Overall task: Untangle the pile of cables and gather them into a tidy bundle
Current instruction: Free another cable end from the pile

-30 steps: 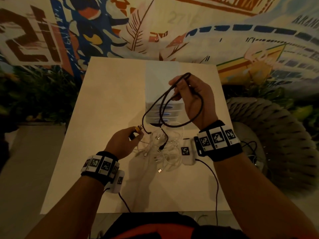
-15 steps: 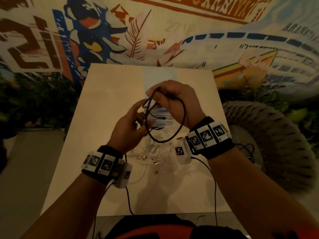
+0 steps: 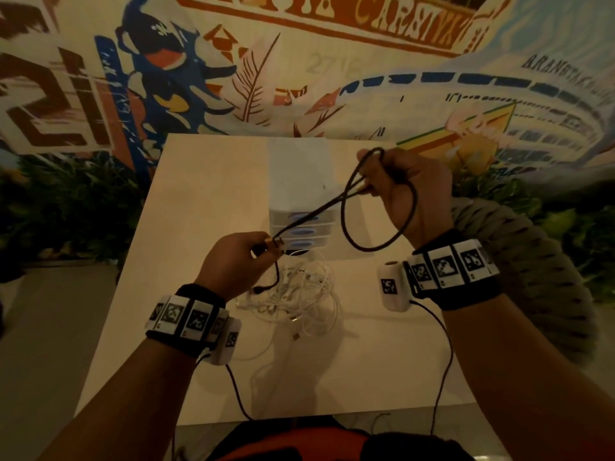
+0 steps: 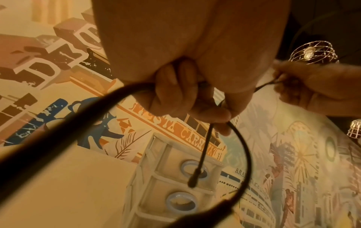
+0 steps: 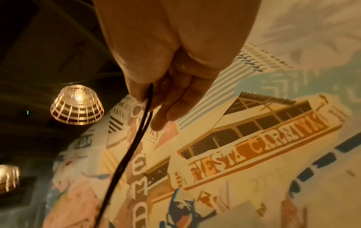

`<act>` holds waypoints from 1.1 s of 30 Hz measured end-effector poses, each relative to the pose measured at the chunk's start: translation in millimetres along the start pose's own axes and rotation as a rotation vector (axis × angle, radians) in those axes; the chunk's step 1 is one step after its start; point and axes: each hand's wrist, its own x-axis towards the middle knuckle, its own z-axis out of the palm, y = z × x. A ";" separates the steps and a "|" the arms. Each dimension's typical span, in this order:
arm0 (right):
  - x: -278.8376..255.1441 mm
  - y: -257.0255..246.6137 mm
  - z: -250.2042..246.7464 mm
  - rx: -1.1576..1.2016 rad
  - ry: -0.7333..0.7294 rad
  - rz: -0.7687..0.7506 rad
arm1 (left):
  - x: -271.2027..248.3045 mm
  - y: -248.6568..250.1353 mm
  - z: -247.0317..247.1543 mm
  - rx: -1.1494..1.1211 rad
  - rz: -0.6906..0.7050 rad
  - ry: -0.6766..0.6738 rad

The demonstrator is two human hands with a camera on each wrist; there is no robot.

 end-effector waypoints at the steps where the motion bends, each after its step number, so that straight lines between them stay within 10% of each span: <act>1: -2.4 9.9 -8.2 -0.086 0.011 0.021 | -0.9 1.1 0.3 0.003 0.013 -0.023; 8: -62.9 81.0 -53.8 -0.348 -0.144 0.231 | -8.4 18.9 -4.6 0.094 0.121 -0.270; 18: -147.8 154.7 -85.8 -0.585 -0.455 0.029 | -4.4 27.9 -0.7 0.227 0.152 -0.366; 22: -130.3 117.1 -78.2 -0.469 -0.203 0.015 | -2.1 45.6 -6.4 0.204 0.184 -0.392; 28: -97.7 44.3 -3.5 -0.460 -0.522 -0.158 | 1.8 73.8 -7.1 0.131 0.209 -0.466; 33: -89.9 32.1 -3.3 -0.298 -0.525 -0.008 | -1.5 71.1 -19.4 0.054 0.198 -0.390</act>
